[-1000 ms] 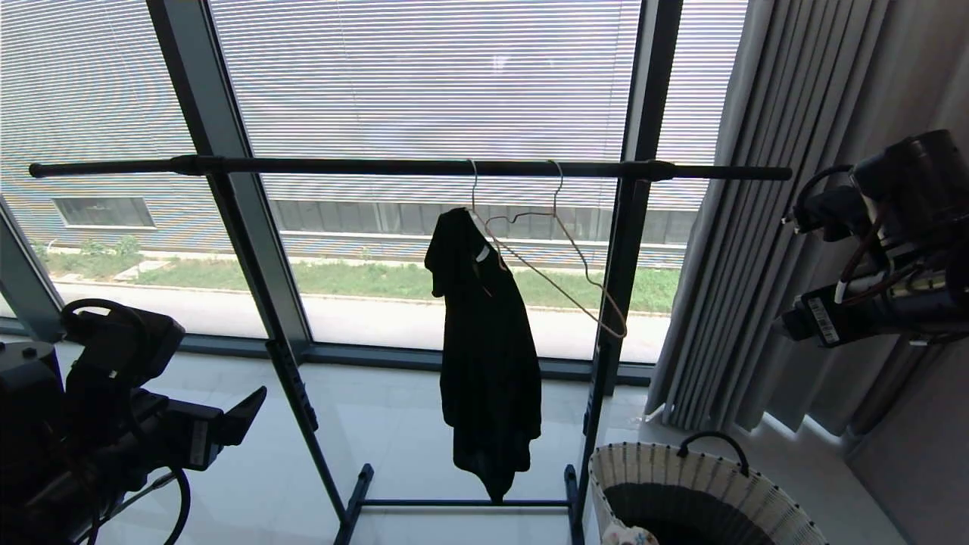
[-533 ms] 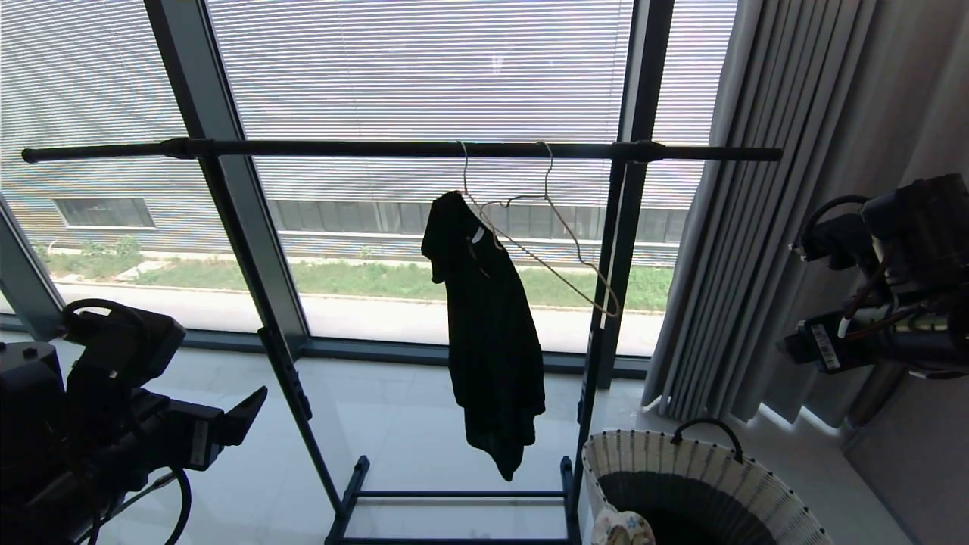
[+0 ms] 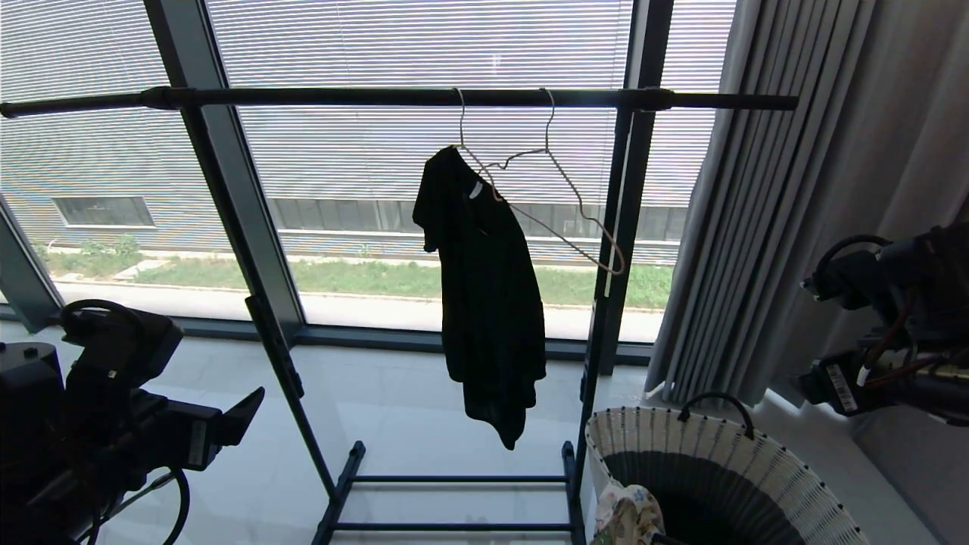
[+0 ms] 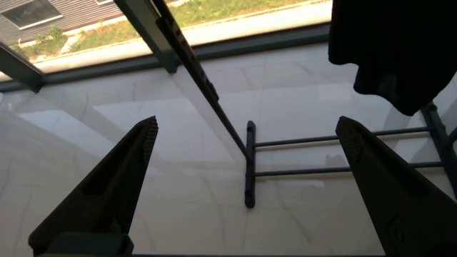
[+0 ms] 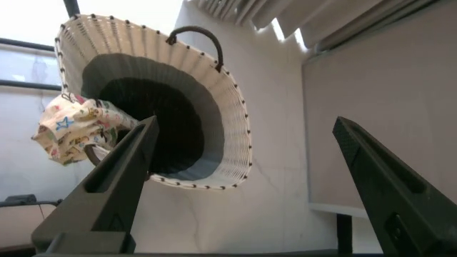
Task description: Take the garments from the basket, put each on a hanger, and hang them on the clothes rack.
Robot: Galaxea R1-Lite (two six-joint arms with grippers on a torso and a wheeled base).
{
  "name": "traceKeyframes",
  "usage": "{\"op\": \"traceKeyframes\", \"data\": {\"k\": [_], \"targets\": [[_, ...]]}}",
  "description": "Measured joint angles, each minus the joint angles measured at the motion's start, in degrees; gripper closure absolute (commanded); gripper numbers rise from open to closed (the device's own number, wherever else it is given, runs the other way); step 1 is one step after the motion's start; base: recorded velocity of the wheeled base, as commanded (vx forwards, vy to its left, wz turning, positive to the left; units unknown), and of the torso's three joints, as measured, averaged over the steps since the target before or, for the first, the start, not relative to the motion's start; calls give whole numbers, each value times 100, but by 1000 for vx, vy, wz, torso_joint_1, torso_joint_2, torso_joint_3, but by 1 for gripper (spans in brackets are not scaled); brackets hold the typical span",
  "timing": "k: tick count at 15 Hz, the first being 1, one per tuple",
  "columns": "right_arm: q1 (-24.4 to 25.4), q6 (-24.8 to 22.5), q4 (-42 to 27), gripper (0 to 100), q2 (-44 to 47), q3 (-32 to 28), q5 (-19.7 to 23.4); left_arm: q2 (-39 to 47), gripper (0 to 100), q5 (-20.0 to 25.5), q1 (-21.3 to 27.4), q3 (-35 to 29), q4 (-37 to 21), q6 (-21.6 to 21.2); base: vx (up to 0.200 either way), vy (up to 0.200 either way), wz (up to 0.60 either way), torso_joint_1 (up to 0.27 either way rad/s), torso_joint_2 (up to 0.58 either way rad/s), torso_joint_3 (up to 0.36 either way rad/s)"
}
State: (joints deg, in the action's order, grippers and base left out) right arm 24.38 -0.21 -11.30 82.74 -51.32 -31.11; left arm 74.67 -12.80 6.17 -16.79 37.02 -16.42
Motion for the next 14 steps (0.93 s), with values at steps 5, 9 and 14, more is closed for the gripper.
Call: {"op": "traceKeyframes", "data": {"k": [5, 9, 14], "targets": [[26, -4, 9, 0, -73, 127, -9, 5, 0, -2, -2, -13, -5, -18, 0, 0, 0, -185, 476, 289], [26, -4, 6, 0, -101, 171, -12, -2, 0, -2, -2, -18, -7, -27, 0, 0, 0, -161, 456, 298], [26, -193, 13, 0, -116, 279, -11, -2, 0, -2, -2, -13, -7, -38, 40, 0, 0, -109, 385, 274]]}}
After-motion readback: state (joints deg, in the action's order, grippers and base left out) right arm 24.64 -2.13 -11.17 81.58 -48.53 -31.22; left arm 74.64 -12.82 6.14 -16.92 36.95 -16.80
